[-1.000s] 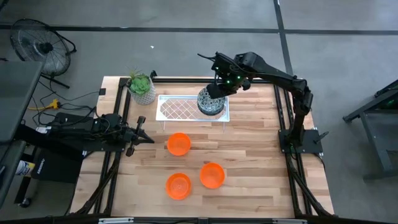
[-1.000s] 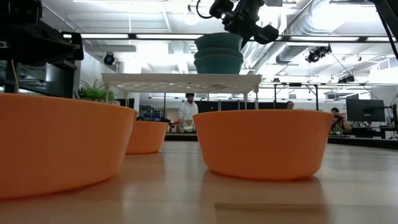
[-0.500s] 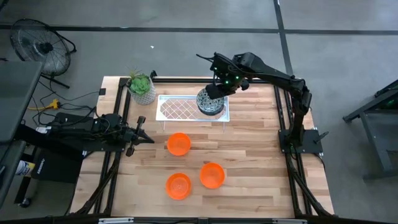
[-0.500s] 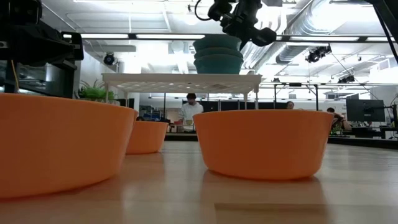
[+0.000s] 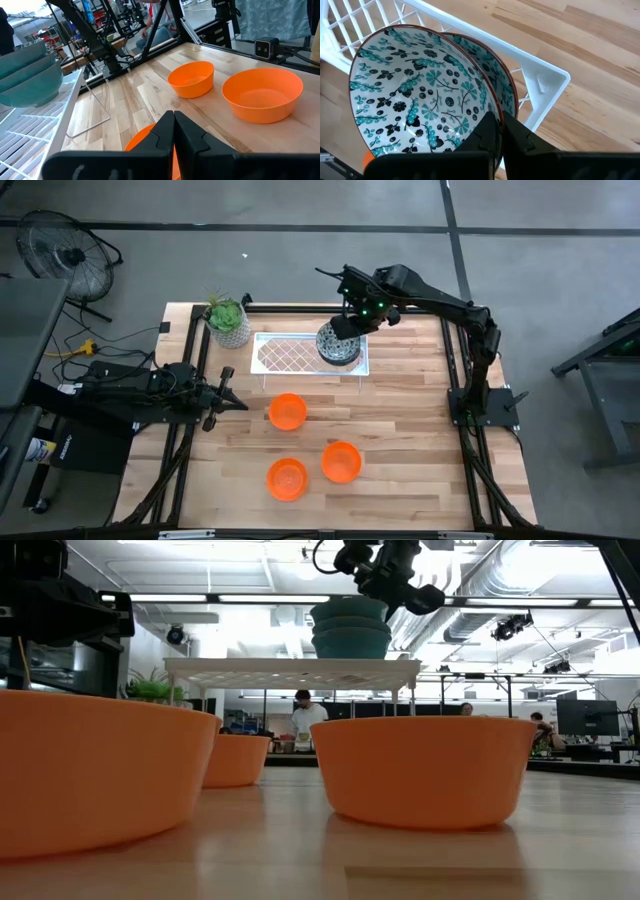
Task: Pick & Place Mini bowls
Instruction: Stack the white patterned bowl on the white patterned bowl on the shelf
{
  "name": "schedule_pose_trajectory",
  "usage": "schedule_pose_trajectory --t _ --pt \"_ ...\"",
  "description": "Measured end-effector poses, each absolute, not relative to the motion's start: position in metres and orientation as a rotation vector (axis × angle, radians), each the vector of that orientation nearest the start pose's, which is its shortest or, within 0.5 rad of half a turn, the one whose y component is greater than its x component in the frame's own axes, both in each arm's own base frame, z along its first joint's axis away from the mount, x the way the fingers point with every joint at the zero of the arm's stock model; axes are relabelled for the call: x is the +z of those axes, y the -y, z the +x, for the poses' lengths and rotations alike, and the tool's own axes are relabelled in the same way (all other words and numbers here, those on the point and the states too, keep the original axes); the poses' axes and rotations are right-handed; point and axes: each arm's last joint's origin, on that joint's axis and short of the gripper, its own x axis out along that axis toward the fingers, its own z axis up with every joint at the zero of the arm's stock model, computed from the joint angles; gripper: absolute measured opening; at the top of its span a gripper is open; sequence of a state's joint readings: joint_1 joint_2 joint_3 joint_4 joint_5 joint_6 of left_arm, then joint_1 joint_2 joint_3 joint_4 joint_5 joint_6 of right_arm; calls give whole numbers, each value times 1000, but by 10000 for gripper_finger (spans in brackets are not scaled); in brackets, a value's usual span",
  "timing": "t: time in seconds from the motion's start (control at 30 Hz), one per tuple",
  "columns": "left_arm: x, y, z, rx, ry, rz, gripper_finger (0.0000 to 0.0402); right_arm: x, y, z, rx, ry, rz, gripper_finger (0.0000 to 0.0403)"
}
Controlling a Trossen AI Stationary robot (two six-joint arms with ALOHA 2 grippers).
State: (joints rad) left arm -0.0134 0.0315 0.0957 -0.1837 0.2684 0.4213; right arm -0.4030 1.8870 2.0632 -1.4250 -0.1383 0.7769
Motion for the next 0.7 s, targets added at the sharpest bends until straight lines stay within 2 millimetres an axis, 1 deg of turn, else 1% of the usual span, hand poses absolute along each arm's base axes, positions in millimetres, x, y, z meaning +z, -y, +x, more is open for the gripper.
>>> schedule_pose_trajectory --t 0.7 --pt "176 9 92 -302 -57 403 0 356 141 340 -737 -1104 1039 0"
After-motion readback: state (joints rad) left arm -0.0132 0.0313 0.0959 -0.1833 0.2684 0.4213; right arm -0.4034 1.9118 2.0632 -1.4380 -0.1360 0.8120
